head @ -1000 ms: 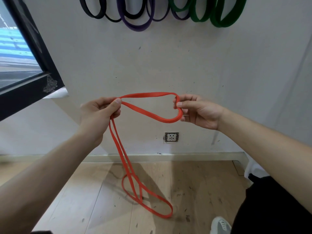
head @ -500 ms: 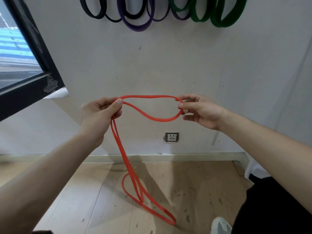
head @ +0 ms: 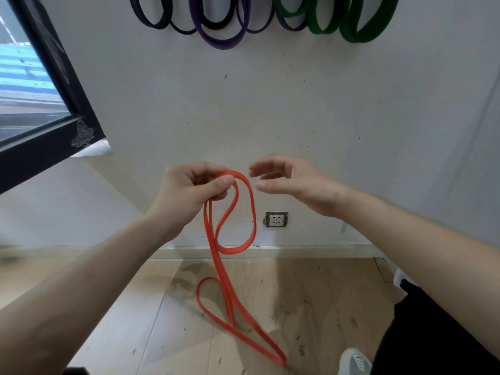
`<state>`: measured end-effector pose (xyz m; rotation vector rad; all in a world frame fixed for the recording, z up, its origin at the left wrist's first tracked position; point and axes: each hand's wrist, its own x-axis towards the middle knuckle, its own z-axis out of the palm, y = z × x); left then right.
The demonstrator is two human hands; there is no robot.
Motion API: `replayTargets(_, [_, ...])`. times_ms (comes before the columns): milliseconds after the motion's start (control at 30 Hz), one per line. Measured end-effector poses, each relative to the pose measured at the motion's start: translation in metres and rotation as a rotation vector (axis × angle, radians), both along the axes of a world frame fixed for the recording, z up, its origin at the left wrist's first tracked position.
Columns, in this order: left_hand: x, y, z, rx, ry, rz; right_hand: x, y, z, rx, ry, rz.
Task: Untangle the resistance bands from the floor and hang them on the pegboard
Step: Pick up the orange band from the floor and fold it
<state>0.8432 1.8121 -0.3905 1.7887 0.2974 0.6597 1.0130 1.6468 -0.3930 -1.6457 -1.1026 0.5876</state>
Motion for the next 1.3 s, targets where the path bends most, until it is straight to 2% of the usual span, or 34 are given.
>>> replayTargets(133, [0.002, -0.003, -0.002, 0.015, -0.017, -0.045, -0.022, 0.009, -0.002, -0.006, -0.069, 0.099])
replayTargets(300, [0.002, 0.000, -0.005, 0.034, 0.000, -0.067, -0.023, 0.005, 0.007, -0.010, -0.062, 0.061])
replayTargets(467, [0.006, -0.001, -0.016, 0.116, 0.125, -0.175, -0.018, -0.001, 0.018, 0.046, -0.135, 0.009])
replayTargets(633, [0.015, -0.005, -0.032, 0.127, 0.200, -0.237, -0.009, -0.007, 0.029, 0.203, -0.175, -0.084])
replayTargets(800, [0.023, -0.006, -0.052, 0.215, 0.328, -0.281, 0.007, -0.013, 0.039, 0.403, -0.073, -0.225])
replayTargets(967, [0.031, -0.002, -0.065, 0.229, 0.363, -0.300, 0.035, -0.021, 0.036, 0.475, 0.001, -0.334])
replayTargets(1033, [0.034, 0.001, -0.064, 0.187, 0.331, -0.254, 0.048, -0.024, 0.029, 0.443, 0.014, -0.363])
replayTargets(1133, [0.037, 0.009, -0.063, 0.090, 0.259, -0.110, 0.072, -0.034, 0.014, 0.282, 0.020, -0.361])
replayTargets(1300, [0.035, 0.021, -0.047, -0.102, 0.108, 0.043, 0.098, -0.051, -0.018, -0.050, 0.012, -0.179])
